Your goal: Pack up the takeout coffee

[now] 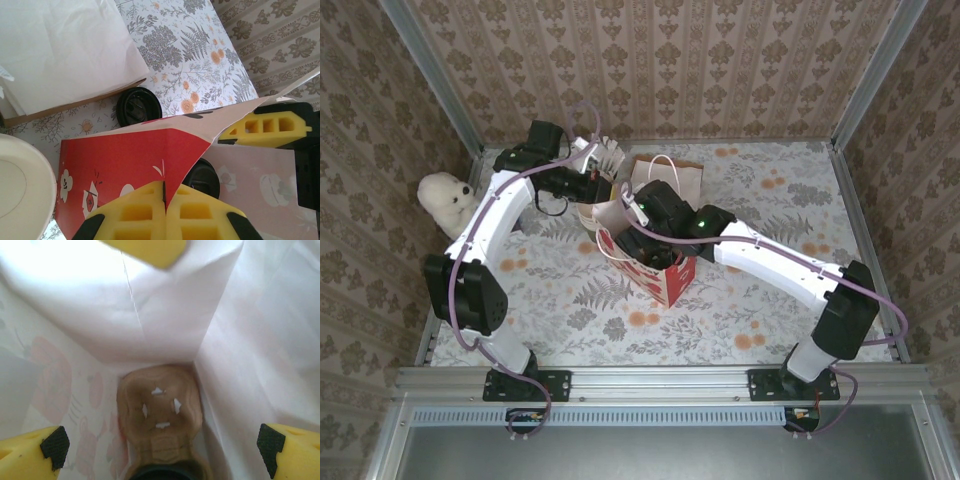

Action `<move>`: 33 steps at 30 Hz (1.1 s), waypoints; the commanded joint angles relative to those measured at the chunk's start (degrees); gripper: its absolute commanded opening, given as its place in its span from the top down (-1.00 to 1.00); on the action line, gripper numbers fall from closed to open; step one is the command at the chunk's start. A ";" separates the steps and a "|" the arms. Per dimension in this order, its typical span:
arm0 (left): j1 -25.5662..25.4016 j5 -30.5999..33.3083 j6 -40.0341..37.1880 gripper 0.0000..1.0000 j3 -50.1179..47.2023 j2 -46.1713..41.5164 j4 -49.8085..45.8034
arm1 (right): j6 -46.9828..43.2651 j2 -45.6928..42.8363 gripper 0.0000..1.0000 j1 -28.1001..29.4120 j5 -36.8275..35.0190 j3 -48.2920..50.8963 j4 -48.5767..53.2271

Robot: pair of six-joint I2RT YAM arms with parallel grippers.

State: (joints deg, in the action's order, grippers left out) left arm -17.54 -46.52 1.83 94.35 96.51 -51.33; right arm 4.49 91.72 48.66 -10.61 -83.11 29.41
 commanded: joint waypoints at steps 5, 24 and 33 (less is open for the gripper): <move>-0.48 0.10 1.34 1.00 -0.83 -1.99 -0.15 | -3.11 -5.48 -1.00 0.26 -0.82 4.12 -9.58; -0.48 0.32 1.13 1.00 -1.44 -2.34 -0.22 | -2.06 -18.42 -1.00 0.15 -2.17 17.74 -30.23; -0.48 -0.24 1.46 1.00 -1.74 -2.26 0.80 | 0.11 -20.26 -1.00 -0.06 -5.41 14.56 -24.94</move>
State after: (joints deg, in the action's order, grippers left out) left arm -17.65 -46.09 3.03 93.36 96.25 -50.89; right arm 2.85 73.54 48.64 -12.56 -67.94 5.23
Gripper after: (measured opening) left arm 0.046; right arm 0.999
